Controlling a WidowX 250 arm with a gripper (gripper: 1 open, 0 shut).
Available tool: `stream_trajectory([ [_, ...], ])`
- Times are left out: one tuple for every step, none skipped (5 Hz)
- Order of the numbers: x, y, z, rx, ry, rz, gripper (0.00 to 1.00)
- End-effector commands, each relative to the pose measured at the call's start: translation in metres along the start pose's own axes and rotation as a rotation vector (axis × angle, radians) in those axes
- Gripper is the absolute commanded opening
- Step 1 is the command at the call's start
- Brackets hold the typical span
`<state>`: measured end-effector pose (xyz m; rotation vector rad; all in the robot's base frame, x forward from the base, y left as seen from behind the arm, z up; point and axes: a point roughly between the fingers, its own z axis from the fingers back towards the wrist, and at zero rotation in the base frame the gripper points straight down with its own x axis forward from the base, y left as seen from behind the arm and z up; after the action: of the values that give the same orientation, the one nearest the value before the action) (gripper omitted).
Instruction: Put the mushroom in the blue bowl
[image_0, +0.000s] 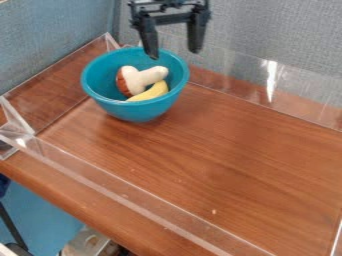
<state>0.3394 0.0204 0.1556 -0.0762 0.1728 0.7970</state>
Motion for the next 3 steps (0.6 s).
stream_trajectory([
  [-0.018,-0.011,0.025,-0.039,-0.073,-0.037,1.0],
  [-0.039,-0.023,0.023,-0.031,-0.079,-0.09,1.0],
  [-0.042,-0.034,0.013,-0.029,-0.085,-0.135,1.0],
])
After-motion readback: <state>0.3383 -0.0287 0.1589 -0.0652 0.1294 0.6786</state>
